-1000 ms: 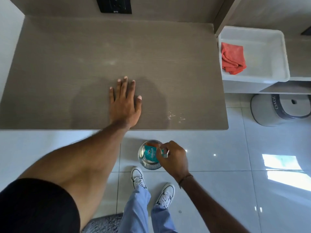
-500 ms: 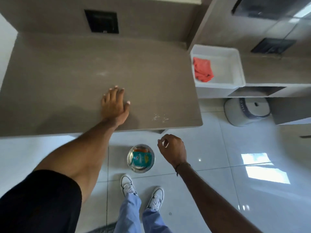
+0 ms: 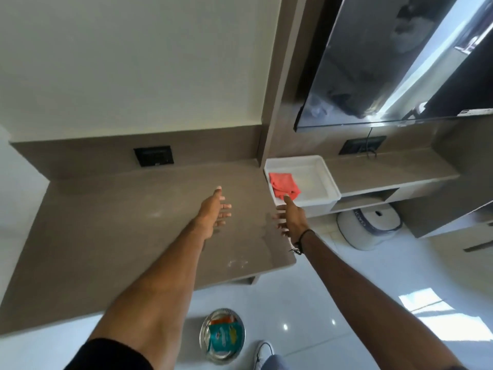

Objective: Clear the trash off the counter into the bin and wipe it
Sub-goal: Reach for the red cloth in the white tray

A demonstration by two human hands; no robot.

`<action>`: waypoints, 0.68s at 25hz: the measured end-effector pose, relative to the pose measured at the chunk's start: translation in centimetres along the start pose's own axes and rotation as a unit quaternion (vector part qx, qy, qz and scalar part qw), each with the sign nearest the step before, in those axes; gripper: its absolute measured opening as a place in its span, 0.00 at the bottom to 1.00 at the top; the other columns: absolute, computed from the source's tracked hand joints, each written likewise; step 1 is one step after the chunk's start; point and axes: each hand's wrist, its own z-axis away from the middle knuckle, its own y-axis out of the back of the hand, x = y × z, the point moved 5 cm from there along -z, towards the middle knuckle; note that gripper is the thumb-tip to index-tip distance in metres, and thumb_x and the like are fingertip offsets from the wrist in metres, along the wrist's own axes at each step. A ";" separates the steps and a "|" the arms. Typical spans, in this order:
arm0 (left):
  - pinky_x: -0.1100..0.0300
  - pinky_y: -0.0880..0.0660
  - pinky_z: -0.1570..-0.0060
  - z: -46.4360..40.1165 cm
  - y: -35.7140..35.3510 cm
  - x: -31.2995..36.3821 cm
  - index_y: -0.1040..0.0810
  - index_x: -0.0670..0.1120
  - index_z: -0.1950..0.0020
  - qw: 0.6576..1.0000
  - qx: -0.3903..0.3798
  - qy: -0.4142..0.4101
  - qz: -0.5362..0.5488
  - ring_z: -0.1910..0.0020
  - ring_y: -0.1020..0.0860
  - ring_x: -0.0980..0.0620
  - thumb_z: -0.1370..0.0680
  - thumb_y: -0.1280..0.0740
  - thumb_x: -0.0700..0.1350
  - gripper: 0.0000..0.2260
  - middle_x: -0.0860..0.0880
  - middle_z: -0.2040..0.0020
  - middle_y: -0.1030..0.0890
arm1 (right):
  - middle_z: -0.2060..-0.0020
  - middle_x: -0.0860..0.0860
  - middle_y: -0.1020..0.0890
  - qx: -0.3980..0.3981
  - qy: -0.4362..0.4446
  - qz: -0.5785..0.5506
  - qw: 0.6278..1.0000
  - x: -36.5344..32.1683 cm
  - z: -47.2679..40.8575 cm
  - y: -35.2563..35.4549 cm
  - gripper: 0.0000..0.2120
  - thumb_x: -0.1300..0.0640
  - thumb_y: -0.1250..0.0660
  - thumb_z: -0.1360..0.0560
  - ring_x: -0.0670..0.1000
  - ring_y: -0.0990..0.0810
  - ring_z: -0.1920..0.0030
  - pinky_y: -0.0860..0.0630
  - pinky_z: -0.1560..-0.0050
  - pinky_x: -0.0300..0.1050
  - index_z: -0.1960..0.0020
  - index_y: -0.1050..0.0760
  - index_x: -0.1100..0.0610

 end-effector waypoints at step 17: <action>0.46 0.31 0.25 -24.4 -26.7 6.8 0.36 0.42 0.21 0.718 -0.073 -0.272 -0.636 0.24 0.32 0.40 0.21 0.30 0.39 0.29 0.40 0.22 0.33 | 0.35 0.59 0.23 -0.034 0.041 0.363 0.930 -7.2 -29.7 5.2 0.33 0.44 0.30 0.29 0.62 0.23 0.37 0.25 0.41 0.53 0.30 0.32 0.60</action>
